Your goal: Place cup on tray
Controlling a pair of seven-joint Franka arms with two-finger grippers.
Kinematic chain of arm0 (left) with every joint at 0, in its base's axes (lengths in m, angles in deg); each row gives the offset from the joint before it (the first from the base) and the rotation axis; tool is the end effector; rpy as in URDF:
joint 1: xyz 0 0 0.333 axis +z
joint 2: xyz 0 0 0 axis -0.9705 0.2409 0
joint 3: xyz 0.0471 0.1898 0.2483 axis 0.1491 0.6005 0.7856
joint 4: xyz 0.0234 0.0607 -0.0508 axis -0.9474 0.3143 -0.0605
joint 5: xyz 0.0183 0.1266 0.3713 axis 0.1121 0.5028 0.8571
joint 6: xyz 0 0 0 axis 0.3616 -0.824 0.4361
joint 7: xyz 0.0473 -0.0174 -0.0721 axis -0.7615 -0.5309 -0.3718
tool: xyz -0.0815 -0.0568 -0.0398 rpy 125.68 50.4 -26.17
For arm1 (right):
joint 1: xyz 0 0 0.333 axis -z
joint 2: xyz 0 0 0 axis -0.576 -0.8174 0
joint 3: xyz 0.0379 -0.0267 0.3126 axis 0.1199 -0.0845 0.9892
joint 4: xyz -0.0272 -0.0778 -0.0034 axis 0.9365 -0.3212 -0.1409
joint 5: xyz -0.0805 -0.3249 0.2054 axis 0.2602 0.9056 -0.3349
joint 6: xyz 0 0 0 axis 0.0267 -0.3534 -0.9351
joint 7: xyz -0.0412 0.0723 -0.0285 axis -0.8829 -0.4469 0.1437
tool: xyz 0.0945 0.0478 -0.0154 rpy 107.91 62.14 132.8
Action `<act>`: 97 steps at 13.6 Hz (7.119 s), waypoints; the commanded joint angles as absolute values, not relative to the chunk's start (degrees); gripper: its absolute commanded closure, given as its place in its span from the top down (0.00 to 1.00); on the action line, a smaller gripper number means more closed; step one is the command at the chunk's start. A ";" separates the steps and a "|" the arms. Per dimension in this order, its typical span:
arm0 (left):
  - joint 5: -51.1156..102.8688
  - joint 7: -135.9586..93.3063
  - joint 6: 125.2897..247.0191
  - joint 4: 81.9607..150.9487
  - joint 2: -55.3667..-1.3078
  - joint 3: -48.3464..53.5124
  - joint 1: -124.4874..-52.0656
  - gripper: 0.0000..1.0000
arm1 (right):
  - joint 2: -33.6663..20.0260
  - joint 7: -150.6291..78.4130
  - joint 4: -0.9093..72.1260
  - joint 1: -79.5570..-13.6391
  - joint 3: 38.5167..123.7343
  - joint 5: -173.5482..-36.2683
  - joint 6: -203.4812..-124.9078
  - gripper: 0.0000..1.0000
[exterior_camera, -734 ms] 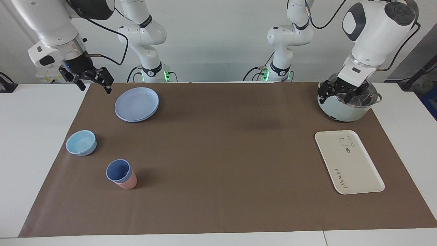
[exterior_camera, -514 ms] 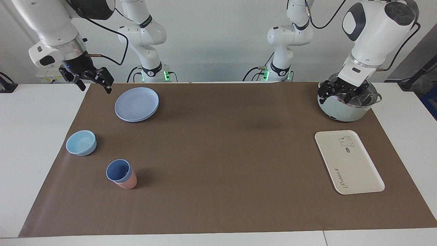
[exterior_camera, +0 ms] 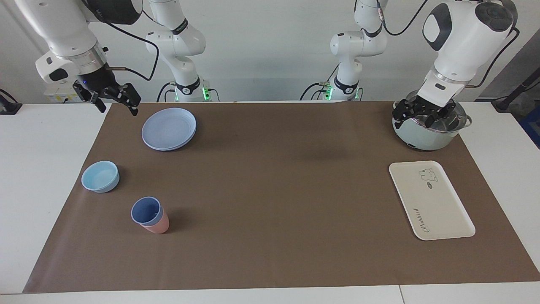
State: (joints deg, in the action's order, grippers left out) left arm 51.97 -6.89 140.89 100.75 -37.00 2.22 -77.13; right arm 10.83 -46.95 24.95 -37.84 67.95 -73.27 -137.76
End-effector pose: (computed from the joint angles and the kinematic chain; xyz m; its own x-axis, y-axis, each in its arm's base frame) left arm 0.5619 -0.0419 0.5884 0.9977 -0.0611 -0.0292 -0.0615 -0.9980 -0.0145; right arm 0.5415 -0.0344 0.6251 0.9944 -0.1053 0.0071 -0.1053 -0.9943 0.0137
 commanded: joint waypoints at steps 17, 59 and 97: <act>51.36 -5.97 141.37 103.15 -39.10 2.36 -76.85 1.00 | -3.42 42.86 37.31 -24.90 68.48 -116.89 -172.46 1.00; 51.36 -6.06 141.64 103.06 -39.10 2.36 -77.29 1.00 | -19.87 80.52 38.20 -30.16 68.56 -168.98 -179.31 1.00; 11.20 -47.28 201.05 91.11 -9.75 1.30 -111.48 0.54 | -0.44 4.41 32.05 -55.92 68.74 -75.02 -170.35 0.00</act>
